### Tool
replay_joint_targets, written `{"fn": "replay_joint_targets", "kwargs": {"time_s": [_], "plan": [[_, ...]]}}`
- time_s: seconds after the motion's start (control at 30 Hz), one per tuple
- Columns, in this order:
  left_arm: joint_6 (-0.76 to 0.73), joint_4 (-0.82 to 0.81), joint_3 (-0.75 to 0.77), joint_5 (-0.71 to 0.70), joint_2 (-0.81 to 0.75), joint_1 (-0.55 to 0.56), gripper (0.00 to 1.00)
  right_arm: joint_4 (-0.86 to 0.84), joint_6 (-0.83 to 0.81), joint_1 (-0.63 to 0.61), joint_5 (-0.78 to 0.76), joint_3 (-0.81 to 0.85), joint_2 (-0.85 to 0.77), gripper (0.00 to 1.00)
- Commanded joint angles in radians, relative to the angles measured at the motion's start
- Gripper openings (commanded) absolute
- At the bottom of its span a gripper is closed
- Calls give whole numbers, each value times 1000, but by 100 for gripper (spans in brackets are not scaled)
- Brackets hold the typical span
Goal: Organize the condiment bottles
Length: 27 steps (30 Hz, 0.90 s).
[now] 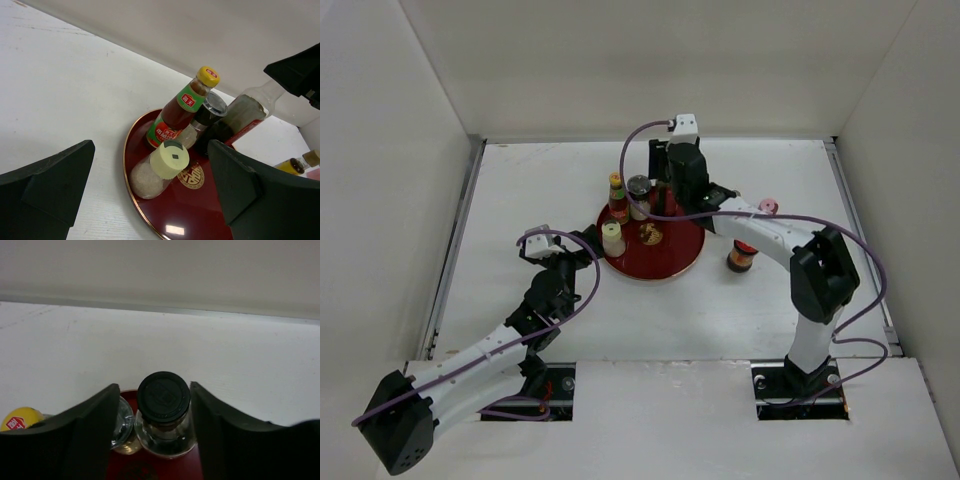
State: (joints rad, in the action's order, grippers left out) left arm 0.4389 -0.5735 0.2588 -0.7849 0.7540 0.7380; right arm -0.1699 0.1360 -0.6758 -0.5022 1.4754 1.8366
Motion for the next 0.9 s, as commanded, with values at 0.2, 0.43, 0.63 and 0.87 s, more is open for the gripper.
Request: {"fn": "replay_joint_targets", "kwargs": {"time_s": [0.2,0.43,0.63,0.87], "plan": [[11,-54,-7,1,-2,-1,100,-140,68,-5,-52,-165,-233,91],[14,-55,-7,-45,-2,5,100,-38,203,38,-123,-588,-687,97],[15,-55,-12,-54,-18,16,100,389,375,58,-266,-785,-895,100],[15,-62,-6,-45,21,13,100,388,401,72,-156,-837,-824,100]]}}
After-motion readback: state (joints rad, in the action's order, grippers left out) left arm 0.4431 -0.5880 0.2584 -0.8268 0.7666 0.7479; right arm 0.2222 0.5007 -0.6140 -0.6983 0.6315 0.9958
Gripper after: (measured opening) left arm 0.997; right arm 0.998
